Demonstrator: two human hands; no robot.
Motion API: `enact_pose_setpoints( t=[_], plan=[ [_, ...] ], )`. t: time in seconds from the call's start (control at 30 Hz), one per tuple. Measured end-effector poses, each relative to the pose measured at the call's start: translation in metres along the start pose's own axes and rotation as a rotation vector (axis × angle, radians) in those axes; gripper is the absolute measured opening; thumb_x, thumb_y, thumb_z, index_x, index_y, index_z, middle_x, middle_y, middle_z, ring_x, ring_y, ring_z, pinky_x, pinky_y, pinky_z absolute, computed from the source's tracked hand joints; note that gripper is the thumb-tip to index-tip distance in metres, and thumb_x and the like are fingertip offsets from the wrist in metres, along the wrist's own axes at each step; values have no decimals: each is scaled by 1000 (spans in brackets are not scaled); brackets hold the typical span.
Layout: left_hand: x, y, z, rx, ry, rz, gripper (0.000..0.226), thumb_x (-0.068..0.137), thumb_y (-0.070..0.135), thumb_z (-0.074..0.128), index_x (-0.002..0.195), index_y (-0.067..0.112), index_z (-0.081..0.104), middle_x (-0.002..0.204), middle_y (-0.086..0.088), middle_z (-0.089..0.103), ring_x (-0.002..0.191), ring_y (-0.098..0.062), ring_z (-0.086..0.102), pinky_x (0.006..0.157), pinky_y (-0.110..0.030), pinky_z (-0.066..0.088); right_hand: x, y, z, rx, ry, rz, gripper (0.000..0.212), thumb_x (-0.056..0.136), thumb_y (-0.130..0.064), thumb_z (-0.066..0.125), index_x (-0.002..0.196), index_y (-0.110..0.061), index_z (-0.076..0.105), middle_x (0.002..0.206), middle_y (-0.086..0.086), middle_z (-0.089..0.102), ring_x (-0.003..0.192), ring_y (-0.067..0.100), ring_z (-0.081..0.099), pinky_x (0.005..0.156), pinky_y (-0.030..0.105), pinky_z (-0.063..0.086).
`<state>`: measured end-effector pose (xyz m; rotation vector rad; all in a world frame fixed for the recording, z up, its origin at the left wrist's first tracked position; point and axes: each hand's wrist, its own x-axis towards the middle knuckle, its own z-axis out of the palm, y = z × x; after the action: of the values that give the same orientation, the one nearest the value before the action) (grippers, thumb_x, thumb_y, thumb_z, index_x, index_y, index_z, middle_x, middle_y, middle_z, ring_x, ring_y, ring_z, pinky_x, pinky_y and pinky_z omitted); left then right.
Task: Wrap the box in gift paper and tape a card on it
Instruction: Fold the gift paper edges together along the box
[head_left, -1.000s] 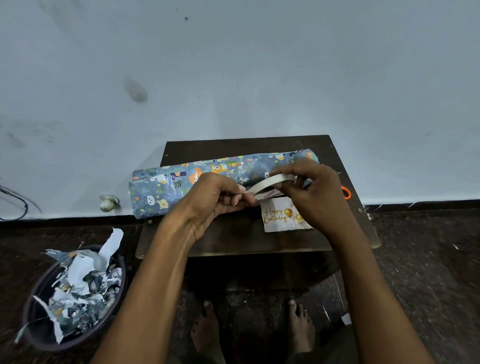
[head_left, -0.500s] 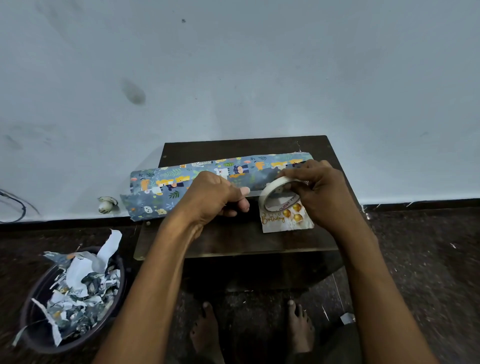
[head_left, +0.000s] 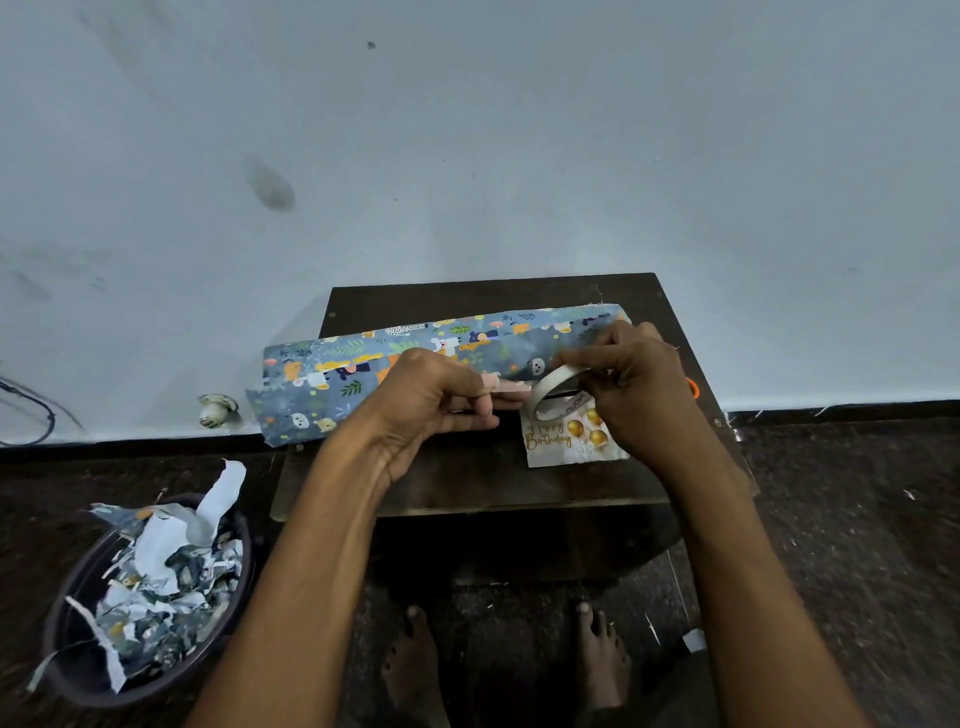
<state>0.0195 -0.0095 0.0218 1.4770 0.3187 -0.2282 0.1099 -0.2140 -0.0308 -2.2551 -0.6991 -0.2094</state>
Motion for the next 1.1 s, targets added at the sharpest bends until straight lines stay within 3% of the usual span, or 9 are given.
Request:
enact_pose_setpoints(
  t=[0.1,0.2,0.27,0.43,0.67,0.87,0.97,1.03,1.1],
  plan=[
    [-2,1,1,8,-16,-8,31,79,2,54,49,6,60,105,-21,76,104,-28,74,86,-40,60,0,-1,2,-10,-5,-8,40,88,7,71,106,-28,81,83,-6,55,93,18,41,73,3,29],
    [-3,1,1,41,-38,20,49,91,-5,48,47,9,65,105,-18,76,106,-26,73,91,-40,57,0,-4,2,-27,-15,-17,43,88,9,70,106,-28,81,85,-4,57,93,16,39,72,6,29],
    [-3,1,1,83,-55,58,50,93,-3,52,48,9,68,107,-17,76,107,-24,72,91,-37,56,-1,-5,3,-26,-17,-17,39,88,6,71,105,-28,81,85,-3,57,93,14,39,72,5,29],
    [-1,0,-2,90,-89,121,26,79,15,63,55,8,69,110,-17,76,114,-25,70,96,-39,54,-1,-3,2,-36,-55,13,35,83,-2,79,104,-30,81,87,-5,58,92,14,41,72,11,30],
    [0,-2,-3,38,-134,125,26,81,16,60,59,5,67,111,-20,75,115,-26,69,98,-42,51,-3,-5,3,10,-65,43,47,77,1,82,111,-31,79,97,-5,62,89,-4,45,74,0,34],
    [0,-1,-3,9,-135,122,31,82,17,58,53,11,68,112,-20,74,116,-26,69,96,-39,55,-4,-4,0,99,-80,60,56,72,8,81,112,-30,78,97,-10,63,89,5,59,72,12,47],
    [0,-1,-2,-2,-126,115,30,81,17,59,52,11,67,112,-21,74,116,-25,69,98,-44,55,-4,0,-17,214,-60,138,56,73,17,68,105,-27,78,100,-4,70,85,5,62,68,15,52],
    [1,-1,-2,-9,-124,112,30,81,17,59,53,11,67,112,-20,74,116,-26,68,100,-47,53,-5,8,-29,274,33,269,52,76,17,59,95,-28,78,94,-5,71,78,0,62,68,13,51],
    [2,-1,-3,-10,-115,112,31,84,15,59,55,10,66,112,-20,74,116,-28,69,103,-51,51,-5,21,-32,184,154,410,43,79,11,58,84,-28,75,83,-6,71,75,0,64,72,20,53]
  ],
)
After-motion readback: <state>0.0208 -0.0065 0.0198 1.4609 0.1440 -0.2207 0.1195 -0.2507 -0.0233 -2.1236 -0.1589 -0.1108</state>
